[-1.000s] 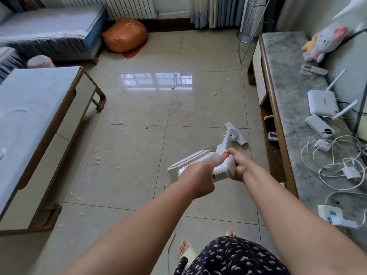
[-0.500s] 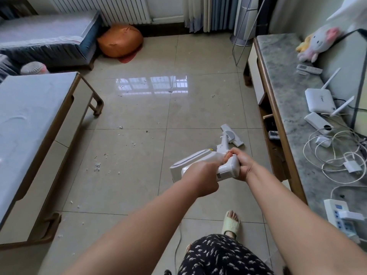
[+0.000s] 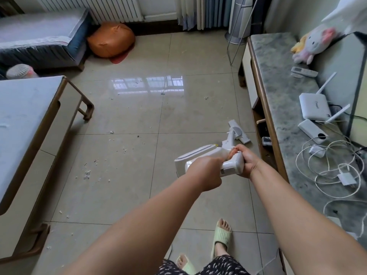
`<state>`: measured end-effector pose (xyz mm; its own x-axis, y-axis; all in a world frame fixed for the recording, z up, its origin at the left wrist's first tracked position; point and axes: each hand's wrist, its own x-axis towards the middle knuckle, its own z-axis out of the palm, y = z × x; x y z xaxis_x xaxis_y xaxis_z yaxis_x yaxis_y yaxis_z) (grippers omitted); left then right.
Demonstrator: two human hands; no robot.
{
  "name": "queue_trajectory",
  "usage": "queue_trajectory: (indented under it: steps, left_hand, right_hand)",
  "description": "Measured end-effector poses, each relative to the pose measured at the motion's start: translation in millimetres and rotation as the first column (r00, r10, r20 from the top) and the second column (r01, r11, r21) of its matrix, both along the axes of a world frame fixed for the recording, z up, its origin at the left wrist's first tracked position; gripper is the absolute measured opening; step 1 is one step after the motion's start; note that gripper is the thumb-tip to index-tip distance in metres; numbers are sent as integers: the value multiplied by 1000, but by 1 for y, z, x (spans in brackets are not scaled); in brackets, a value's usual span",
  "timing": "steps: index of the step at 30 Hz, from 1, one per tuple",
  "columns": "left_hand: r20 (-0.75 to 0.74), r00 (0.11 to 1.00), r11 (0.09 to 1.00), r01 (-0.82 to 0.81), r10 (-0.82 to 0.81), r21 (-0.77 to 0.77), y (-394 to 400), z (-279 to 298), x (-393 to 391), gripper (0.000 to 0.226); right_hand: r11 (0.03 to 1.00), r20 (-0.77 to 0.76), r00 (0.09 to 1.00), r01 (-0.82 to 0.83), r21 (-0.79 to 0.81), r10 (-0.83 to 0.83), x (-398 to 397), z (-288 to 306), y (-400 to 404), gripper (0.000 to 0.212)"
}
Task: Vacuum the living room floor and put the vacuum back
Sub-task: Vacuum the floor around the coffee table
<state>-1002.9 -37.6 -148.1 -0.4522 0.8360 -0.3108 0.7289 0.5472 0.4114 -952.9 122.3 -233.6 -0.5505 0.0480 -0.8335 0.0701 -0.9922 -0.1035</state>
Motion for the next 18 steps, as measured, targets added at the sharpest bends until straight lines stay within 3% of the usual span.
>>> queue_trajectory:
  steps: [11, 18]
  left_hand:
    - [23, 1000, 1000, -7, 7, -8, 65, -7, -18, 44]
    - [43, 998, 997, -54, 56, -57, 60, -10, -30, 38]
  right_hand:
    - [1000, 36, 999, 28, 9, -28, -13, 0, 65, 26]
    - [1000, 35, 999, -5, 21, 4, -31, 2, 56, 16]
